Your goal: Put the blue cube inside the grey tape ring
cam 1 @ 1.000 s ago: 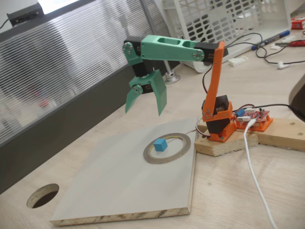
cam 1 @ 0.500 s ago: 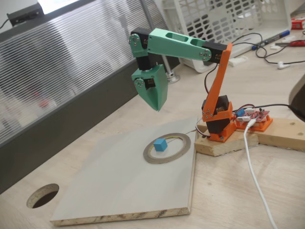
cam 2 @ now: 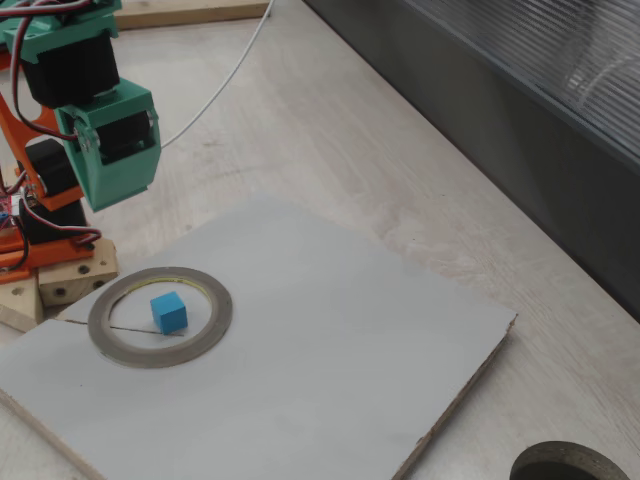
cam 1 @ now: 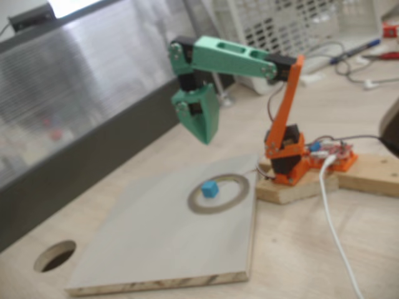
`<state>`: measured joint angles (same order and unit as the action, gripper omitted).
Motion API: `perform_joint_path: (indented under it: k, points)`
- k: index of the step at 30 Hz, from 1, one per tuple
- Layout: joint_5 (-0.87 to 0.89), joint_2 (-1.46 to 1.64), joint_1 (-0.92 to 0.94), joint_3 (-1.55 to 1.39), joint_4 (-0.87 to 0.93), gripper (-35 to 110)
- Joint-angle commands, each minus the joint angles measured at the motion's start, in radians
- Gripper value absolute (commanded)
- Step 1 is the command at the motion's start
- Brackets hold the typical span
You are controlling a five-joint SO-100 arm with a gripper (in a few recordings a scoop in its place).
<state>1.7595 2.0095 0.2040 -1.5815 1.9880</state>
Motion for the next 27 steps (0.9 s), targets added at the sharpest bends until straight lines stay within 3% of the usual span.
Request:
perform_joint_path:
  k: [1,8,13,27]
  points:
    - [0.012,0.017,0.009,0.012,0.015,-2]
    - [0.005,0.018,0.003,-0.126,0.008,-2]
    - [0.008,0.035,0.012,-0.321,-0.11,-2]
    - [0.012,0.018,0.011,-0.337,-0.143,-2]
